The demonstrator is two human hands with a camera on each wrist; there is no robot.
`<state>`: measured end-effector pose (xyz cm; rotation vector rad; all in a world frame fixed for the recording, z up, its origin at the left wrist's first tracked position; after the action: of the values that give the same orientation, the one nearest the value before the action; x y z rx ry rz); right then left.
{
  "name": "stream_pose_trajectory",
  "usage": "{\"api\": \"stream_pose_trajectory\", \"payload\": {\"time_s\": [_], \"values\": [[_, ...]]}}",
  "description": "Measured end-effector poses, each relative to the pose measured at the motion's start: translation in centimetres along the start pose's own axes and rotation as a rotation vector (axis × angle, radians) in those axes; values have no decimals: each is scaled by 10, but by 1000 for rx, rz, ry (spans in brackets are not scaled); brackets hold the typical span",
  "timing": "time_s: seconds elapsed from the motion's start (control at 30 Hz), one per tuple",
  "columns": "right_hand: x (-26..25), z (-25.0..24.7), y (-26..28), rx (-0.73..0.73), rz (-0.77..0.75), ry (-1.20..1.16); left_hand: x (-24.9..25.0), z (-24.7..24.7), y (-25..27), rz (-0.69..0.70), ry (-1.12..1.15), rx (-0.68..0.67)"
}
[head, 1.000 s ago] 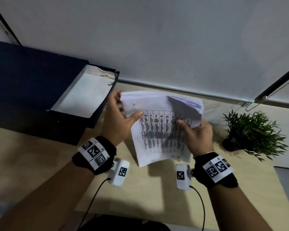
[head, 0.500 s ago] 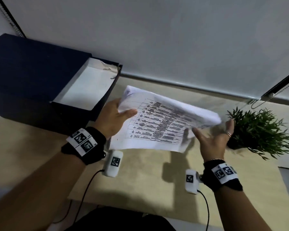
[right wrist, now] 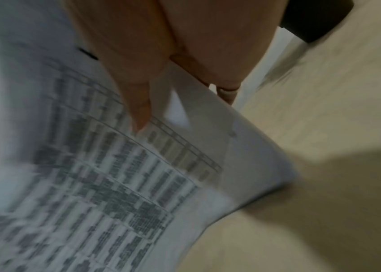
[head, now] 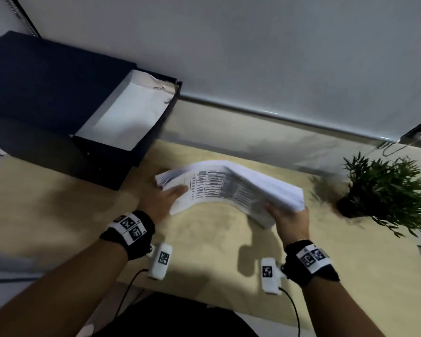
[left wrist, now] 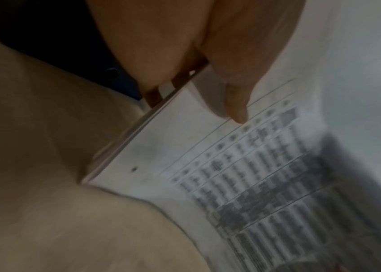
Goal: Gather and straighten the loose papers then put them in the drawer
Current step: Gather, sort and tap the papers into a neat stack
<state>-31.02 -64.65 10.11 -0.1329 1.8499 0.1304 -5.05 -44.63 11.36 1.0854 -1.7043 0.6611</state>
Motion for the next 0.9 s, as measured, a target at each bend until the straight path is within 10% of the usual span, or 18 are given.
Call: {"api": "stream_pose_trajectory", "payload": {"time_s": [0.3, 0.47, 0.53, 0.67, 0.77, 0.9], "values": [[-13, 4, -6, -44, -9, -92, 13, -15, -5, 33, 17, 129], [-66, -1, -15, -156, -299, 36, 94, 2, 0, 734, -486, 74], [-92, 2, -16, -205, -477, 120, 120, 23, 4, 800, -618, -57], [-143, 15, -9, -180, -703, 167, 143, 42, 0, 784, -583, -167], [-138, 4, -12, 142, -757, 282, 142, 28, -13, 673, -436, -98], [-87, 3, -28, 23, -254, -54, 114, 8, -30, 274, 7, -185]]}}
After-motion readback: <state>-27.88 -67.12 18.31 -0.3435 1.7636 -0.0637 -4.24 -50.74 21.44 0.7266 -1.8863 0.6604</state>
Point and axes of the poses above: each hand's wrist, its own y-axis away from the middle knuckle, its own z-axis out of the palm, x = y × z, the point moved 4 cm from there along -y, towards the middle knuckle, and after that the axes turned 9 degrees about x, right-handed, at the moved point
